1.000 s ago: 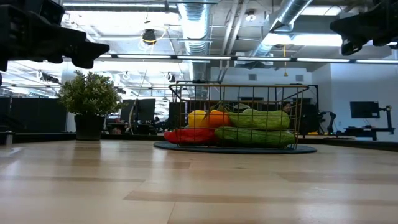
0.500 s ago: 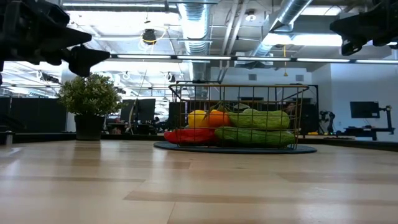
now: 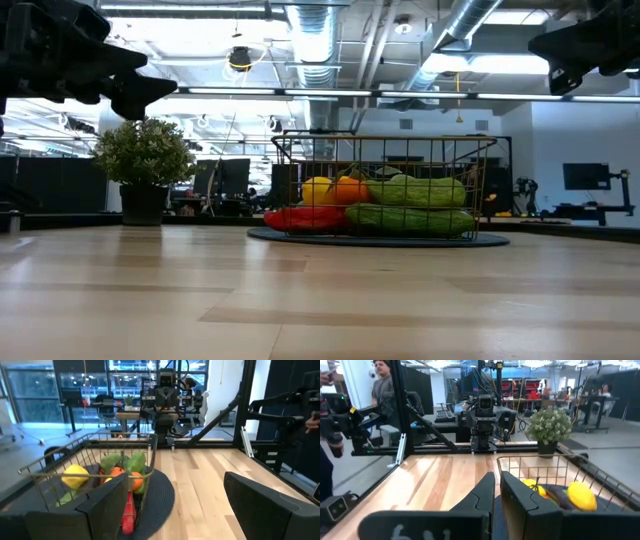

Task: Build produce basket
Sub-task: Return to Home Position

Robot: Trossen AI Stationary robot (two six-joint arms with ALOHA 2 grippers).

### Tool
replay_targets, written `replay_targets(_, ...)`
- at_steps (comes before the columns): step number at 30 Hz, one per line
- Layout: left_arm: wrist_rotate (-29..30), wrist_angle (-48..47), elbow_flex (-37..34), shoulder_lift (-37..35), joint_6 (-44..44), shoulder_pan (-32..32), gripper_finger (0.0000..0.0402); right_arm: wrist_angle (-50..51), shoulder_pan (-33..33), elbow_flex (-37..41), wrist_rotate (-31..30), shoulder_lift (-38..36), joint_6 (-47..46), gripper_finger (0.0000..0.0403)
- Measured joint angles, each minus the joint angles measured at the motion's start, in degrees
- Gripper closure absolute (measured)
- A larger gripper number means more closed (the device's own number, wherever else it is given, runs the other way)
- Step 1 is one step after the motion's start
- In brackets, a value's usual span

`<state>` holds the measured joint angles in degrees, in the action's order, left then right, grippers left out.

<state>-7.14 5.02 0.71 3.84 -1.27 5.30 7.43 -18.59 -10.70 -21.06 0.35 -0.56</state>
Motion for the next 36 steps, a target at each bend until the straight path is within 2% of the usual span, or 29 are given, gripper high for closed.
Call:
replay_targets(9, 0.35, 2.0, -0.02, 0.0, 0.63, 0.0, 0.0088, 3.17, -0.01, -0.02, -2.28, 0.01, -0.96, 0.0354)
replay_targets(14, 0.35, 1.96, -0.02, 0.0, 1.41, 0.0, 0.0088, 3.07, 0.0, -0.02, -4.96, 0.01, -0.94, 0.0393)
replay_targets(16, 0.33, 1.99, -0.02, 0.0, 1.04, 0.0, 0.0088, 3.1, 0.0, -0.02, -4.97, 0.01, -1.01, 0.0395)
replay_targets(22, 3.54, 1.71, -0.02, 0.0, -6.25, -0.01, 0.0088, 3.07, 0.0, -0.02, -5.37, 0.01, -1.6, 0.0399)
replay_targets(25, 4.13, 1.64, -0.02, 0.02, -9.06, 0.0, 0.0088, 3.07, 0.0, -0.02, -8.12, 0.01, -3.49, 0.0397)
replay_targets(36, 4.77, 1.7, -0.02, 0.02, -13.2, 0.0, 0.0088, 3.03, 0.0, -0.02, -12.01, 0.01, -5.5, 0.04)
